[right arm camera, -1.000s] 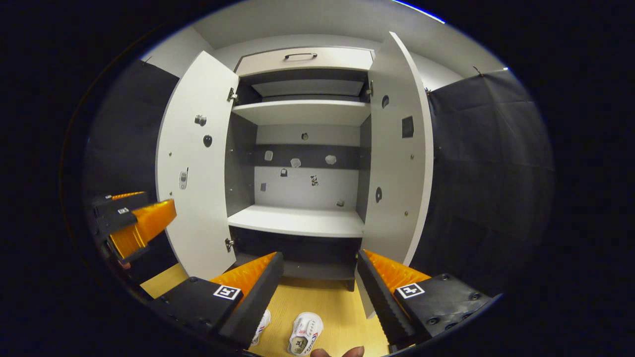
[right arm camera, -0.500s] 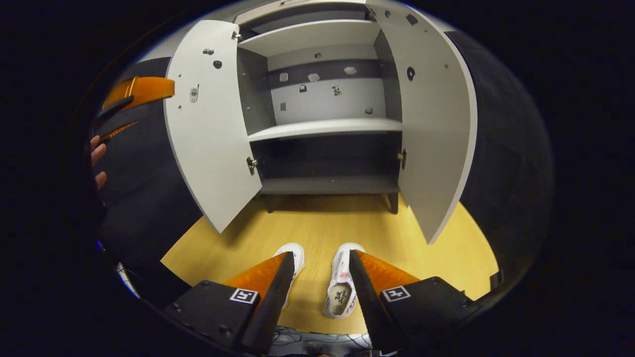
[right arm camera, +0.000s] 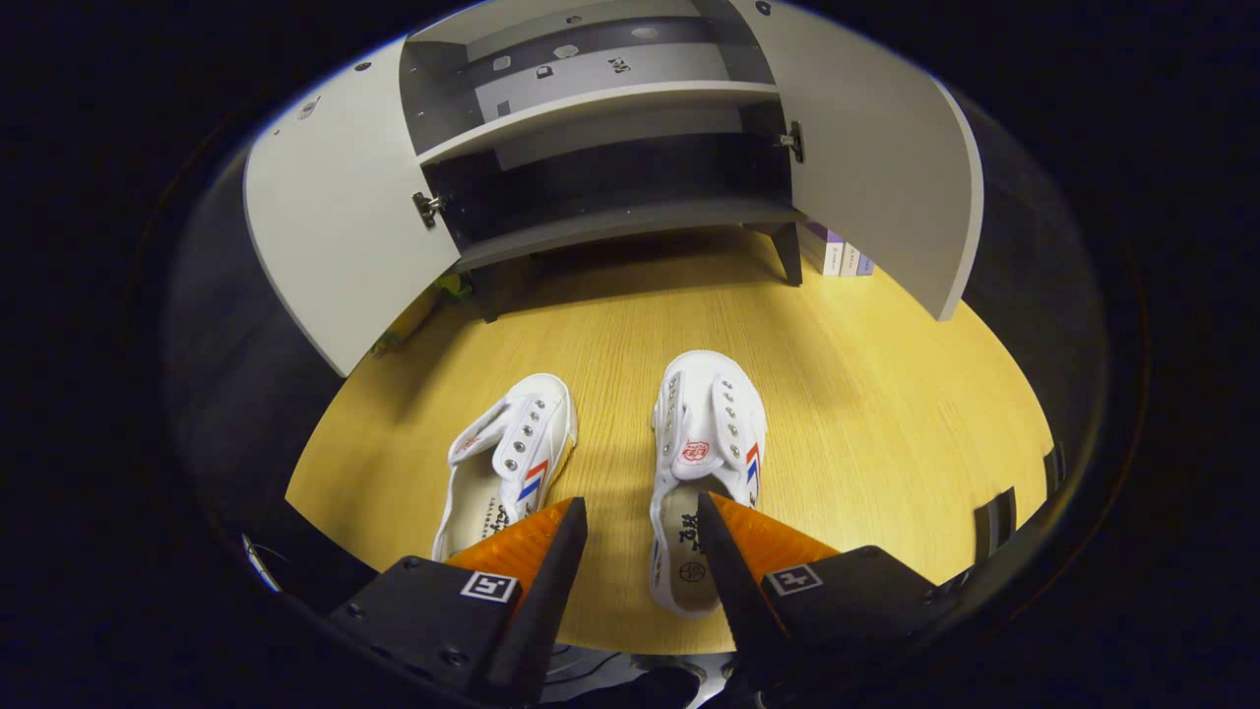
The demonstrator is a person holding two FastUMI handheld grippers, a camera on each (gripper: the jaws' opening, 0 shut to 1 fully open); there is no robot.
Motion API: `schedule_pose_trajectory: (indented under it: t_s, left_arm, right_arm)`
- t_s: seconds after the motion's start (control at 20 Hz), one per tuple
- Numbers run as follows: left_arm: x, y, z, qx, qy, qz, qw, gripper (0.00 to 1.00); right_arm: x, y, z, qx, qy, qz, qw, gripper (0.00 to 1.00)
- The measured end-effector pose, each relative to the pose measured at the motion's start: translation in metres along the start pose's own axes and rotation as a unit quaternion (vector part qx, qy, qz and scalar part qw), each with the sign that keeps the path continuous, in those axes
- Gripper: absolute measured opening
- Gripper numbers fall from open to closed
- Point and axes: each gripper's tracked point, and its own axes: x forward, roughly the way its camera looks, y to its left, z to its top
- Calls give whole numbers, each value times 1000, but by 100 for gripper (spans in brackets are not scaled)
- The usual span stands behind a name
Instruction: Grab one shoe with the right hand and put it into the shoe cabinet, grab the other shoe with the left hand and put it into the shoe cabinet; then close the right door with the right hand and the left door with the left hand.
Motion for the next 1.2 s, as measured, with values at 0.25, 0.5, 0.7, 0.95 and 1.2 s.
schedule_pose_trajectory:
  t_s: [0.25,0.5,0.7,0.95,1.2]
  left_arm:
    - [3,5,-13,9,7,6,1000,98]
    - [5,9,-23,12,11,16,1000,98]
    - [6,10,-31,25,18,16,999,98]
    - [7,7,-37,39,26,9,999,98]
    - [10,-2,-26,26,22,-4,999,98]
  right_arm:
    - [45,-6,0,8,-18,-20,1000,61]
    - [74,-19,15,-9,-71,-67,995,43]
    - [88,-20,27,-25,-104,-57,993,11]
    - [74,-24,37,-29,-93,-30,995,6]
    - [21,-14,73,-23,-99,1,995,6]
